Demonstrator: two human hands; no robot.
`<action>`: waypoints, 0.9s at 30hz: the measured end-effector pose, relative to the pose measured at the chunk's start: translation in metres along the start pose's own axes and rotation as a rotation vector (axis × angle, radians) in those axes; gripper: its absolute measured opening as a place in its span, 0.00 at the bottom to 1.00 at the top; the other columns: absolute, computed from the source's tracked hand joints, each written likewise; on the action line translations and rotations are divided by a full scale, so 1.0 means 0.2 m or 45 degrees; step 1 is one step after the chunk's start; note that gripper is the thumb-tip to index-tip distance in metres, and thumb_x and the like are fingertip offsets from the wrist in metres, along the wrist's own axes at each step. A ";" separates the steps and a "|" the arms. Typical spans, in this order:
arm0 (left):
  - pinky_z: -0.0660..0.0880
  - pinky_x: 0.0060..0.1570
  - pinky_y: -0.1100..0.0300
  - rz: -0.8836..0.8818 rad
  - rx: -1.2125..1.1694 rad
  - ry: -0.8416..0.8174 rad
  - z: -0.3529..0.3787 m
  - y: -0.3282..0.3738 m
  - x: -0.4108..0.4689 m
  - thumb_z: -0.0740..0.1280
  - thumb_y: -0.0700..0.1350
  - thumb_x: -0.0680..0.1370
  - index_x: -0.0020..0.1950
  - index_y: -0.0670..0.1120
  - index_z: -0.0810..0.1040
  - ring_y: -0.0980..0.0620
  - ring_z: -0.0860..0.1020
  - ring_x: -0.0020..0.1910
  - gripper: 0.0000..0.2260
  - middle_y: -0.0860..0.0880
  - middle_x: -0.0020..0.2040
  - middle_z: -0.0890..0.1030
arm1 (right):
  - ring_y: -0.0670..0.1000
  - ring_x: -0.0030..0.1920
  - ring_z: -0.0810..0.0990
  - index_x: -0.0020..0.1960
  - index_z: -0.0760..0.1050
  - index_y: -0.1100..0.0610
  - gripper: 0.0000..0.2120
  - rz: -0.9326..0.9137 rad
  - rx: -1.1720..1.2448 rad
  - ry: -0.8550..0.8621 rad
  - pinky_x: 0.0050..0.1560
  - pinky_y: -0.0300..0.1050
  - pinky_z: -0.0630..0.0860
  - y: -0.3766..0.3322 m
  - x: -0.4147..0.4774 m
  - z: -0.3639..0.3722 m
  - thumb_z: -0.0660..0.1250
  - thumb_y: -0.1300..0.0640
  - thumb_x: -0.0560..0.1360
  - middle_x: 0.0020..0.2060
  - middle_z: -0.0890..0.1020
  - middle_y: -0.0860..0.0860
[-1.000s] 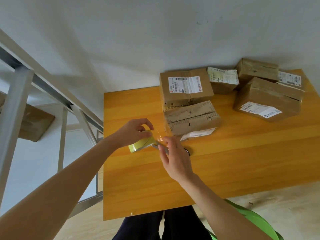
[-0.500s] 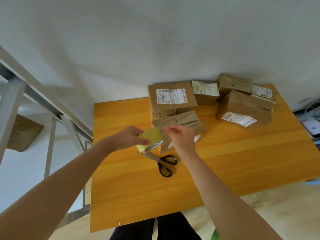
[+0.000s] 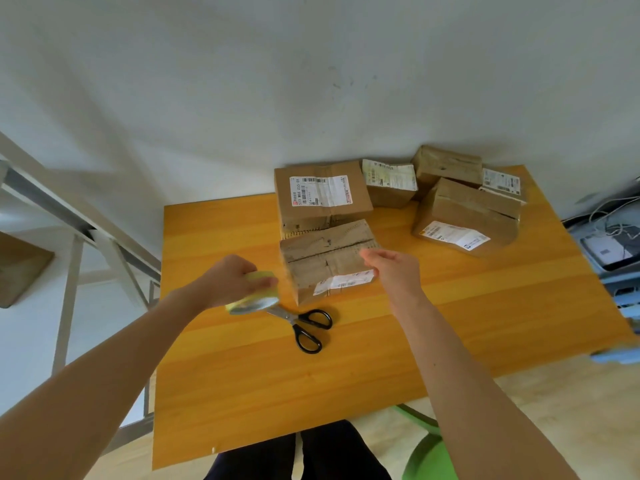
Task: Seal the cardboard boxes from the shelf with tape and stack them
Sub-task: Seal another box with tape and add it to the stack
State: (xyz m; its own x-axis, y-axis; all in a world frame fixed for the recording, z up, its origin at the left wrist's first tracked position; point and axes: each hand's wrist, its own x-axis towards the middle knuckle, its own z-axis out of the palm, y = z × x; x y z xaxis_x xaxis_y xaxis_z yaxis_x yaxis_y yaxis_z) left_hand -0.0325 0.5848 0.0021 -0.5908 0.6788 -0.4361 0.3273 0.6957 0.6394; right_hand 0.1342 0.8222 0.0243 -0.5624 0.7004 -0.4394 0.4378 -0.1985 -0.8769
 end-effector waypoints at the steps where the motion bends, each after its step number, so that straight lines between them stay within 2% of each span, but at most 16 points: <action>1: 0.56 0.27 0.60 -0.046 0.014 0.042 -0.01 -0.03 -0.01 0.70 0.59 0.72 0.25 0.46 0.64 0.54 0.59 0.23 0.25 0.53 0.22 0.60 | 0.40 0.42 0.79 0.40 0.81 0.50 0.04 -0.001 -0.007 0.037 0.40 0.32 0.69 0.00 0.02 -0.03 0.73 0.56 0.73 0.35 0.83 0.43; 4: 0.56 0.24 0.63 -0.098 -0.099 0.086 -0.03 -0.08 -0.02 0.71 0.62 0.69 0.24 0.45 0.65 0.55 0.60 0.22 0.26 0.53 0.21 0.61 | 0.39 0.42 0.80 0.40 0.81 0.47 0.05 -0.057 -0.113 0.074 0.39 0.32 0.71 -0.01 0.07 -0.11 0.73 0.55 0.74 0.36 0.84 0.41; 7: 0.55 0.25 0.61 -0.100 -0.112 0.152 0.02 -0.06 -0.01 0.72 0.60 0.70 0.23 0.47 0.64 0.55 0.59 0.21 0.26 0.55 0.21 0.60 | 0.38 0.42 0.78 0.42 0.81 0.46 0.04 -0.113 -0.244 0.063 0.38 0.31 0.69 -0.01 0.13 -0.12 0.73 0.54 0.74 0.38 0.82 0.40; 8: 0.56 0.25 0.60 -0.120 -0.088 0.174 0.03 -0.05 0.00 0.72 0.60 0.71 0.23 0.47 0.65 0.55 0.60 0.21 0.26 0.54 0.21 0.62 | 0.38 0.43 0.78 0.44 0.83 0.48 0.01 -0.135 -0.289 0.053 0.39 0.31 0.68 -0.01 0.15 -0.11 0.73 0.54 0.74 0.38 0.82 0.40; 11: 0.56 0.24 0.61 -0.192 -0.058 0.212 0.05 -0.07 0.02 0.71 0.59 0.72 0.23 0.46 0.67 0.55 0.61 0.20 0.25 0.53 0.20 0.63 | 0.41 0.43 0.78 0.51 0.84 0.57 0.07 -0.222 -0.408 0.051 0.41 0.31 0.69 0.01 0.20 -0.08 0.72 0.55 0.75 0.44 0.84 0.47; 15: 0.57 0.25 0.60 -0.195 -0.080 0.230 0.04 -0.09 0.02 0.72 0.58 0.72 0.21 0.48 0.67 0.55 0.61 0.19 0.25 0.54 0.18 0.63 | 0.45 0.45 0.79 0.52 0.84 0.60 0.09 -0.352 -0.604 0.063 0.38 0.28 0.67 0.03 0.23 -0.04 0.71 0.56 0.76 0.48 0.86 0.52; 19: 0.59 0.27 0.58 -0.202 -0.109 0.214 0.03 -0.10 0.02 0.72 0.57 0.71 0.22 0.46 0.68 0.52 0.63 0.22 0.25 0.52 0.20 0.65 | 0.50 0.47 0.82 0.52 0.84 0.59 0.09 -0.474 -0.763 0.056 0.41 0.35 0.73 0.03 0.22 -0.03 0.70 0.56 0.76 0.47 0.86 0.53; 23: 0.58 0.26 0.59 -0.175 -0.116 0.199 0.03 -0.10 0.02 0.72 0.58 0.71 0.21 0.47 0.68 0.53 0.62 0.21 0.25 0.53 0.20 0.65 | 0.50 0.46 0.79 0.54 0.84 0.59 0.10 -0.559 -0.912 0.094 0.37 0.34 0.68 0.06 0.21 -0.03 0.69 0.55 0.77 0.47 0.85 0.54; 27: 0.58 0.25 0.59 -0.188 -0.095 0.186 0.03 -0.10 0.03 0.72 0.58 0.71 0.23 0.45 0.69 0.53 0.63 0.22 0.24 0.51 0.21 0.67 | 0.52 0.48 0.80 0.54 0.84 0.59 0.10 -0.568 -0.941 0.126 0.42 0.39 0.71 0.08 0.20 -0.02 0.68 0.55 0.78 0.48 0.84 0.55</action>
State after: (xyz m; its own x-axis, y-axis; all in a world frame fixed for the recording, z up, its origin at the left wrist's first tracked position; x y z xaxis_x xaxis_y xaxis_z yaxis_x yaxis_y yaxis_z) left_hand -0.0381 0.5763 -0.0170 -0.7305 0.5259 -0.4356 0.1771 0.7619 0.6230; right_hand 0.1217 0.8506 -0.0073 -0.7416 0.6698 -0.0357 0.5534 0.5809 -0.5970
